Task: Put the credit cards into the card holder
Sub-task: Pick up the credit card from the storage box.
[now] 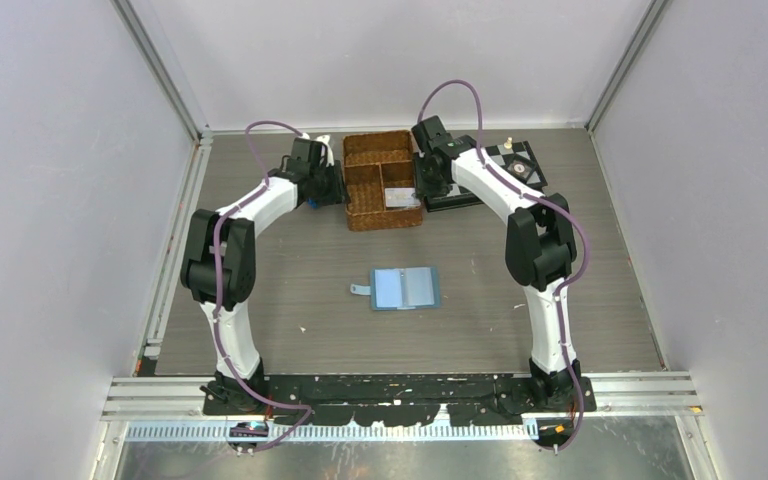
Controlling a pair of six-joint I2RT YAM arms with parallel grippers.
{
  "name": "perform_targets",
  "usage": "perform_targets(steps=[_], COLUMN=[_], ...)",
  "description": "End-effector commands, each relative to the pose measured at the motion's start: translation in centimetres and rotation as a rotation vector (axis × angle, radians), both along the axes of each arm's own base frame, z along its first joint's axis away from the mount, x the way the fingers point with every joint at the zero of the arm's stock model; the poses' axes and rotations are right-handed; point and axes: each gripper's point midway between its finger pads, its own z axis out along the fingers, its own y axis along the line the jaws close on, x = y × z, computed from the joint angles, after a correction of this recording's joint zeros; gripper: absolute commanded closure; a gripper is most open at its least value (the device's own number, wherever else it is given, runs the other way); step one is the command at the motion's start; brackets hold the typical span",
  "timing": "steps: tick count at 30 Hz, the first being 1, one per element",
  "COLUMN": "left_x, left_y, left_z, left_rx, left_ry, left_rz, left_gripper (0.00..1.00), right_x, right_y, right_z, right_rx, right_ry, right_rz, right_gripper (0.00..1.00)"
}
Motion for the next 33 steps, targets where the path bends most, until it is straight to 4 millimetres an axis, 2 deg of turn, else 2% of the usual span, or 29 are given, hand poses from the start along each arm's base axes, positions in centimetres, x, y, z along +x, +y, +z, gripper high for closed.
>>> perform_targets(steps=[1, 5, 8, 14, 17, 21, 26, 31, 33], left_x=[0.0, -0.1, -0.2, -0.4, -0.4, -0.8, -1.3, -1.9, -2.0], left_y=[1.2, 1.1, 1.1, 0.8, -0.1, -3.5, -7.9, -11.9, -13.2], left_z=[-0.8, -0.1, 0.9, 4.7, 7.3, 10.0, 11.3, 11.1, 9.5], left_rx=[0.023, 0.015, 0.010, -0.016, -0.036, -0.064, -0.144, -0.120, -0.118], left_ry=[0.007, -0.011, -0.036, -0.132, -0.208, -0.289, -0.334, -0.360, -0.329], left_rz=[0.012, 0.004, -0.002, -0.018, -0.070, -0.248, -0.499, -0.796, -0.901], left_gripper=[0.69, 0.68, 0.63, 0.53, 0.49, 0.46, 0.44, 0.43, 0.42], right_x=[0.0, -0.3, -0.5, -1.4, -2.5, -4.4, -7.6, -10.4, -11.4], right_y=[-0.3, 0.1, 0.2, 0.5, 0.4, -0.3, -2.0, -4.7, -5.6], right_z=[2.9, 4.3, 5.2, 7.0, 8.2, 9.4, 10.8, 11.6, 11.9], right_rx=[0.016, 0.052, 0.068, 0.107, 0.140, 0.186, 0.270, 0.354, 0.384], right_ry=[-0.050, -0.064, -0.076, -0.102, -0.120, -0.143, -0.155, -0.161, -0.159], right_rz=[0.001, 0.013, 0.016, 0.024, 0.028, 0.024, 0.028, 0.013, 0.012], right_gripper=[0.62, 0.60, 0.59, 0.56, 0.54, 0.50, 0.45, 0.41, 0.40])
